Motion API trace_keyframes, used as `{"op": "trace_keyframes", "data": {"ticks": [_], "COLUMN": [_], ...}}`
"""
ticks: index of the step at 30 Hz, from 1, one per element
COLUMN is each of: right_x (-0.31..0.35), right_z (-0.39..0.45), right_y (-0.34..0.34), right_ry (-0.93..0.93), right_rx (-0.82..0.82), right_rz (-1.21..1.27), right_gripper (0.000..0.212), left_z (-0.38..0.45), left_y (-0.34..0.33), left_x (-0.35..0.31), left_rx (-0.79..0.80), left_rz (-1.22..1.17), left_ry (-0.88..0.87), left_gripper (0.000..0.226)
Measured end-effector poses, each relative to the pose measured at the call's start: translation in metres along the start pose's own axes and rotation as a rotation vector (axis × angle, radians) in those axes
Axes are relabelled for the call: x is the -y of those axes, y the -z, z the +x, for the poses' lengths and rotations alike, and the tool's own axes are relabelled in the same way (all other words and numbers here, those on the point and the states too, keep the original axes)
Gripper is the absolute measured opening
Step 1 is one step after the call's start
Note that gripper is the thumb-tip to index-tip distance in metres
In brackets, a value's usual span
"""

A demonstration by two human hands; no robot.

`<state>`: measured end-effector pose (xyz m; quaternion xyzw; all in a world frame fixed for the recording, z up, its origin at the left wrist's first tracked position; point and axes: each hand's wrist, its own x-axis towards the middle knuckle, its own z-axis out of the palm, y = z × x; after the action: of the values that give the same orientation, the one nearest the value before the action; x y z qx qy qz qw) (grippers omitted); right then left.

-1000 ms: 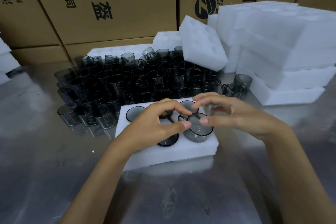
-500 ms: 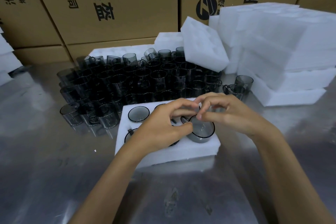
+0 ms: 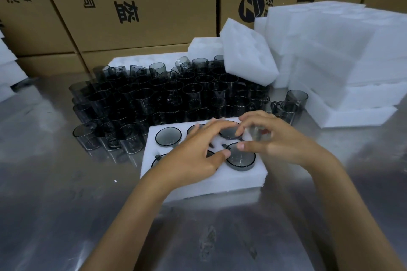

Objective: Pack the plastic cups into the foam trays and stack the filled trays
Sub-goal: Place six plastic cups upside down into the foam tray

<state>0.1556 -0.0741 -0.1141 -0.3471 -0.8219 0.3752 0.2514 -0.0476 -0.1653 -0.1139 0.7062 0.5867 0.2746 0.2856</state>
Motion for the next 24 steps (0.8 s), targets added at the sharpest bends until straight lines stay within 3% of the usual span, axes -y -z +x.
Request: {"op": "trace_keyframes", "data": {"ticks": [4, 7, 10, 12, 15, 17, 20, 22, 24], "right_x": [-0.009, -0.012, -0.017, -0.021, -0.023, -0.019, -0.014, -0.011, -0.010], "right_z": [0.002, 0.003, 0.004, 0.005, 0.005, 0.005, 0.005, 0.005, 0.005], "right_y": [0.000, -0.001, -0.002, -0.001, 0.001, -0.005, -0.016, -0.017, -0.015], "right_ry": [-0.170, -0.174, -0.167, -0.200, -0.314, -0.356, -0.349, -0.367, -0.392], "right_rx": [0.044, 0.045, -0.032, -0.137, -0.157, -0.083, -0.036, -0.029, 0.032], "right_rz": [-0.002, -0.007, -0.026, -0.057, -0.119, -0.201, -0.263, -0.251, -0.192], "right_gripper": [0.052, 0.068, 0.055, 0.049, 0.066, 0.074, 0.075, 0.077, 0.092], "left_z": [0.002, 0.002, -0.002, -0.004, -0.007, -0.011, -0.018, -0.020, -0.020], "left_y": [0.002, 0.000, 0.003, 0.008, 0.015, 0.019, 0.022, 0.022, 0.021], "left_x": [0.002, 0.000, -0.001, 0.000, -0.003, -0.002, 0.002, 0.004, 0.004], "left_rx": [-0.028, -0.046, -0.087, -0.208, -0.441, -0.512, -0.445, -0.406, -0.412], "left_rz": [0.176, 0.201, 0.166, 0.193, 0.497, 0.799, 0.847, 0.787, 0.778], "left_ry": [0.071, 0.102, 0.108, 0.094, 0.169, 0.366, 0.612, 0.628, 0.600], "left_gripper": [0.061, 0.063, 0.058, 0.045, 0.037, 0.044, 0.054, 0.057, 0.055]}}
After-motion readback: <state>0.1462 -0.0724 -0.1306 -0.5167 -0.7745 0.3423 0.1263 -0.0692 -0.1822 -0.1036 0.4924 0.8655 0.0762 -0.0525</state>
